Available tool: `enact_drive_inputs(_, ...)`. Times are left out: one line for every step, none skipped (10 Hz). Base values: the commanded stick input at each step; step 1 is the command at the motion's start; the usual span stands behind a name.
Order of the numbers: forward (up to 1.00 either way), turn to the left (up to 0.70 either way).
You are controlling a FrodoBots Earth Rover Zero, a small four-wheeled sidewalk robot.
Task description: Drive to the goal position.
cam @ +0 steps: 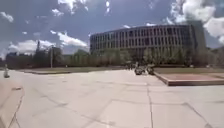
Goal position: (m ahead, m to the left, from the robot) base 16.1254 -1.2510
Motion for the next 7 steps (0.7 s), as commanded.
enact_drive_inputs(0.70,0.03)
enact_drive_inputs(0.70,0.06)
enact_drive_inputs(0.70,0.00)
enact_drive_inputs(0.70,0.00)
enact_drive_inputs(0.70,0.00)
enact_drive_inputs(0.70,0.00)
enact_drive_inputs(0.70,0.00)
